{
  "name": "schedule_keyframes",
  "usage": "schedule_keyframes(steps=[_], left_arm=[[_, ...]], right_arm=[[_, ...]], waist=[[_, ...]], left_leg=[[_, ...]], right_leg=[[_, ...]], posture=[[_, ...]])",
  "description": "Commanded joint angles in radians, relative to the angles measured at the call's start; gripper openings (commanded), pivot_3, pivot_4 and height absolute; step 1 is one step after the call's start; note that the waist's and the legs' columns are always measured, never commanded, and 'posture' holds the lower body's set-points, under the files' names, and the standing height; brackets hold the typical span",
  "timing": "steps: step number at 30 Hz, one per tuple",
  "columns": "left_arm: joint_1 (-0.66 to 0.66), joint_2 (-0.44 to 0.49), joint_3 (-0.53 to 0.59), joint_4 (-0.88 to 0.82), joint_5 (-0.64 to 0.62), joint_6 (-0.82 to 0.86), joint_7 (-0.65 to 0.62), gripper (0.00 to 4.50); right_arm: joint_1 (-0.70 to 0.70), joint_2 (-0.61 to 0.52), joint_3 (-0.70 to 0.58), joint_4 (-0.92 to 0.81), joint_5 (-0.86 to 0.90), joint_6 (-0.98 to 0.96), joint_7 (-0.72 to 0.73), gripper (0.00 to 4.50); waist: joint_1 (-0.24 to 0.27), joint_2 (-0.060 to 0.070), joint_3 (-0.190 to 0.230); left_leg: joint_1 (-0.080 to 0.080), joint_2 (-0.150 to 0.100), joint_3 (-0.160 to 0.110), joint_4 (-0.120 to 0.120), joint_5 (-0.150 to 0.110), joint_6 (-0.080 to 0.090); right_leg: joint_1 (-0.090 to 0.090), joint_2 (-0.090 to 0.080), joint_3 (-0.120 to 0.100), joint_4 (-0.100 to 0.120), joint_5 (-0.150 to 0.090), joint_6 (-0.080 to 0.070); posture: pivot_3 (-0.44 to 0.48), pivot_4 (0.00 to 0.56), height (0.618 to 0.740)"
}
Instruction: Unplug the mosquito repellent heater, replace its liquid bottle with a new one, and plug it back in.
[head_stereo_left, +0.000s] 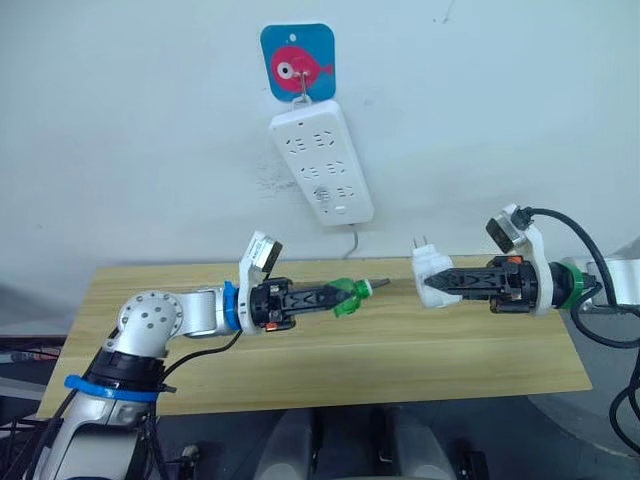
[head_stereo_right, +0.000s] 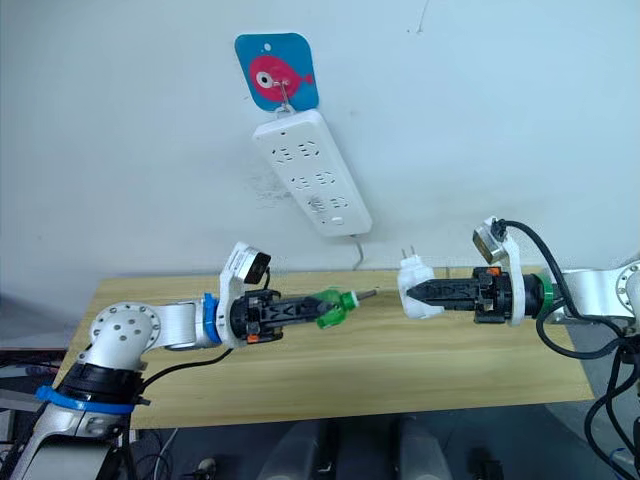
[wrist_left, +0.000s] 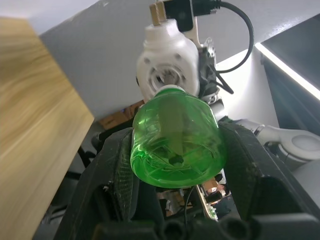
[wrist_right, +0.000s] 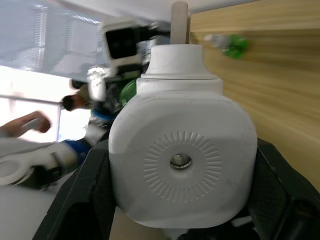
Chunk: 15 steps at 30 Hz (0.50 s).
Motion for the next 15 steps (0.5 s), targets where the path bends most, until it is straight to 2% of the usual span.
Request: schedule_keyframes(steps=[1, 3, 6, 12, 15], left_arm=[[0.039, 0.019, 0.005, -0.069, 0.139, -0.058, -0.068, 2.27], [0.058, 0.000, 0.025, -0.068, 0.141, -0.051, -0.077, 2.27], [0.085, -0.025, 0.044, -0.104, 0.133, -0.038, -0.077, 2.27], [0.114, -0.046, 0.061, -0.144, 0.182, -0.047, -0.057, 2.27], [0.134, -0.050, 0.080, -0.164, 0.180, -0.036, -0.055, 2.27]], right_arm=[[0.018, -0.024, 0.028, -0.038, -0.319, -0.078, 0.007, 2.98], [0.021, -0.034, 0.145, -0.056, -0.589, -0.176, 0.020, 2.98], [0.005, -0.011, 0.255, 0.052, -0.891, -0.297, 0.016, 2.98], [-0.044, 0.058, 0.291, 0.286, -1.180, -0.368, 0.077, 2.98], [-0.051, 0.095, 0.256, 0.342, -1.232, -0.328, 0.104, 2.98]], waist=[[0.002, 0.000, 0.000], [0.002, 0.000, 0.000], [0.004, 0.000, 0.000], [0.005, 0.000, 0.000], [0.004, 0.000, 0.000]], left_leg=[[0.000, 0.000, 0.000, 0.000, 0.000, 0.000], [0.000, 0.000, 0.000, 0.000, 0.001, -0.001], [0.000, 0.000, 0.000, 0.000, 0.002, -0.002], [0.000, 0.000, 0.000, -0.001, 0.003, -0.003], [0.001, 0.000, 0.000, -0.002, 0.003, -0.004]], right_leg=[[0.000, 0.000, 0.000, 0.000, 0.000, 0.000], [-0.001, 0.000, 0.000, 0.001, 0.000, 0.000], [-0.001, 0.000, 0.000, 0.001, 0.000, 0.000], [-0.002, -0.001, 0.000, 0.002, 0.000, -0.001], [-0.002, -0.001, 0.000, 0.002, -0.001, -0.001]], posture=[[0.103, 0.213, 0.740], [0.104, 0.211, 0.740], [0.119, 0.211, 0.740], [0.146, 0.220, 0.740], [0.153, 0.222, 0.740]])
